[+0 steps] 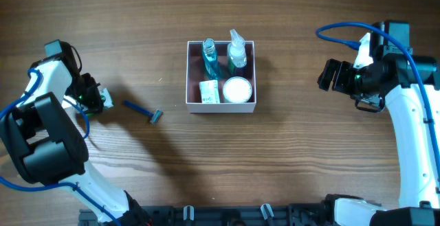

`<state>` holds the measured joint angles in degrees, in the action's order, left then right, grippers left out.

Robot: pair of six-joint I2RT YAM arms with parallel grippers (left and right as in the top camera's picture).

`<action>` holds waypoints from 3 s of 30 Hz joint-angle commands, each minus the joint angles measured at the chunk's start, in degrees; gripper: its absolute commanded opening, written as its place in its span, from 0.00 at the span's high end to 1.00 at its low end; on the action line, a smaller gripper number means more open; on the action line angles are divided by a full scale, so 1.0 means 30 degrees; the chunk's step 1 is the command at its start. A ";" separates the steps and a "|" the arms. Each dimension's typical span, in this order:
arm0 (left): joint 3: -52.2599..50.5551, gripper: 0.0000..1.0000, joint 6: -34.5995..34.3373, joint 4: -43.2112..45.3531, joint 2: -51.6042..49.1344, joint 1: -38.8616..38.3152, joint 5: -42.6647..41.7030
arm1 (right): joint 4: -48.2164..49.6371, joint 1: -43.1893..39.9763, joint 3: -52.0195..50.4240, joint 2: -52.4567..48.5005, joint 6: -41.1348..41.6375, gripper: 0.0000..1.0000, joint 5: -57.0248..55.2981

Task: Pack container
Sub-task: 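Lower the green Dettol soap box into the box front-left corner, release, then move left gripper left to the blue razor on the table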

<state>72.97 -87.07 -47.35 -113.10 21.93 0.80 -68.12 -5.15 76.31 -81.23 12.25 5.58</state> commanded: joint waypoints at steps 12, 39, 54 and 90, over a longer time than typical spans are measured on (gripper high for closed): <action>0.0663 0.95 1.2109 -0.2681 0.8524 -0.3912 -0.0459 | 0.0284 -0.0022 -0.0095 -0.0102 -0.0233 0.00 0.0175; 0.0663 0.84 2.1981 0.0729 0.5027 -1.6065 0.0044 | 0.0036 -0.0022 -0.0095 -0.0102 -0.0233 0.00 0.0175; 0.0831 0.25 2.2454 0.0867 0.4860 -1.6065 0.0474 | -0.0029 -0.0022 -0.0095 -0.0102 -0.0233 0.00 0.0175; -0.1435 0.17 0.8298 -0.3563 0.2623 -0.6594 -0.1909 | -0.0080 -0.0022 -0.0095 -0.0102 -0.0226 0.00 0.0321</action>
<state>69.10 -60.75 -58.89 -101.38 1.69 -3.16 -68.31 -5.15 76.31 -81.23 12.23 5.63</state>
